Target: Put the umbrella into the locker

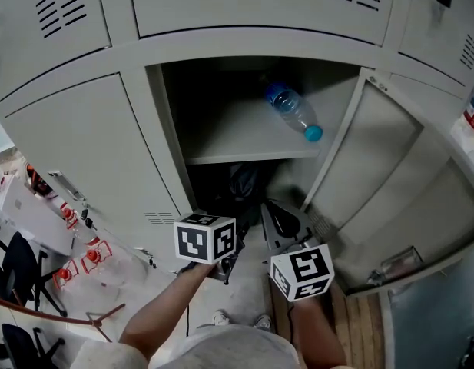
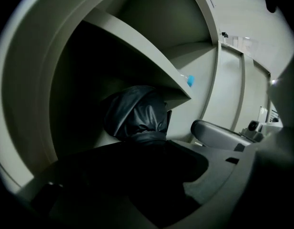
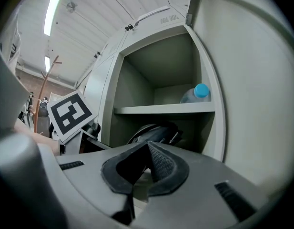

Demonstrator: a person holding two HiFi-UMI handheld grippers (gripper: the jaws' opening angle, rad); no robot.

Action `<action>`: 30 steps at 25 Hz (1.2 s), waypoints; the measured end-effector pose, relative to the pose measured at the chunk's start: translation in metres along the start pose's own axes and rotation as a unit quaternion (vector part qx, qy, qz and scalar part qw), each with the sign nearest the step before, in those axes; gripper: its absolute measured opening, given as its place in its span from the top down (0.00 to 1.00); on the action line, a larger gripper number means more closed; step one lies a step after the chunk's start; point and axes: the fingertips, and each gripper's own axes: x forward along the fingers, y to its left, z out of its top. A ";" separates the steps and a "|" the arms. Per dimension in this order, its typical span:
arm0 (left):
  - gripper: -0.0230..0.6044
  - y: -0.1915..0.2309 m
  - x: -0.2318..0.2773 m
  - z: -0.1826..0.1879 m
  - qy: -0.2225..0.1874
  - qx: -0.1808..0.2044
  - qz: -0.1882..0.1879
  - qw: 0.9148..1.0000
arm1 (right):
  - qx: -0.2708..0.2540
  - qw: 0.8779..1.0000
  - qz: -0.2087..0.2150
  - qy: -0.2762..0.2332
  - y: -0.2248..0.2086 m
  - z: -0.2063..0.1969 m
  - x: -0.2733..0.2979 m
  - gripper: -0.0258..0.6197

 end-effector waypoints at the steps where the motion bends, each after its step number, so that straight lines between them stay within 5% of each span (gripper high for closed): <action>1: 0.57 0.002 0.002 0.000 0.002 0.005 0.008 1.000 | 0.000 1.000 0.002 -0.001 -0.001 0.000 0.000 0.96; 19: 0.57 0.016 0.039 0.016 0.052 0.138 0.074 0.986 | 0.011 1.000 -0.003 0.002 -0.018 -0.006 0.010 0.96; 30: 0.57 0.010 0.074 0.032 0.077 0.248 0.081 0.962 | 0.011 1.000 -0.007 0.002 -0.029 -0.006 0.007 0.96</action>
